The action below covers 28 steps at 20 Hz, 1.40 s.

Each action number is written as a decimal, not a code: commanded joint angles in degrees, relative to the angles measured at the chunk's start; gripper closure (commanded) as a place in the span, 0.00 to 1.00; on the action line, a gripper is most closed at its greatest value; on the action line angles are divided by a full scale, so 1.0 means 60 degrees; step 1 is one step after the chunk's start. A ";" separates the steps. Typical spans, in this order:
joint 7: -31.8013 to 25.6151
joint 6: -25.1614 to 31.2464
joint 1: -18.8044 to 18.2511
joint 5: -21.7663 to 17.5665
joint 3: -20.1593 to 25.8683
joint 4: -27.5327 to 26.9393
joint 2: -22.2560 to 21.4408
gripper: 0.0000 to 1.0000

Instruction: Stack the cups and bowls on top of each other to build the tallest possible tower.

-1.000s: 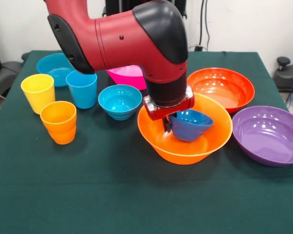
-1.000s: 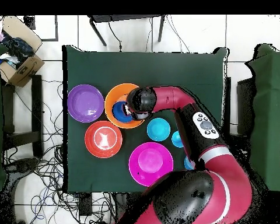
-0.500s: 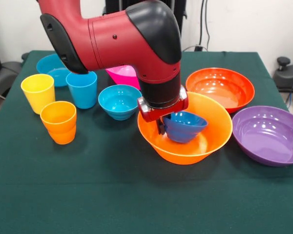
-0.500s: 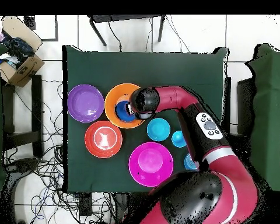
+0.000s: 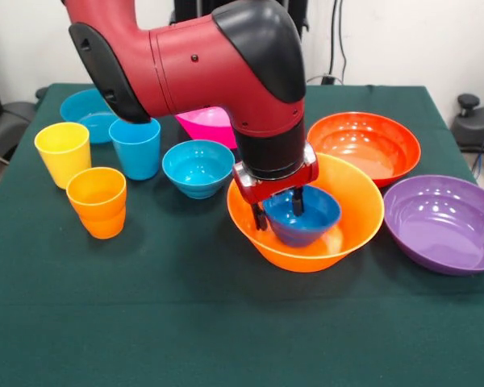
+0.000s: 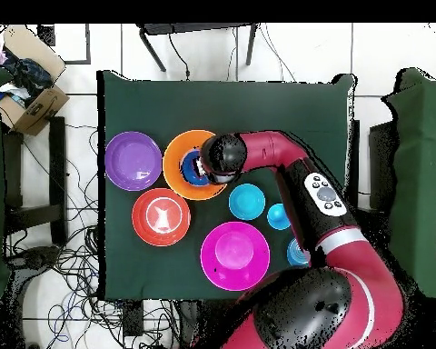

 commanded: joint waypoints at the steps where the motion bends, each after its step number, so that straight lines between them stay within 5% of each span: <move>1: -0.3081 0.0664 -0.0138 -0.0420 0.0580 -0.0129 -0.0221 0.00; 23: -0.3589 0.1980 -0.0496 -0.0291 0.1088 0.0393 -0.1775 0.00; 28: -0.4132 0.2025 -0.1201 -0.0414 0.1324 0.1305 -0.2352 0.00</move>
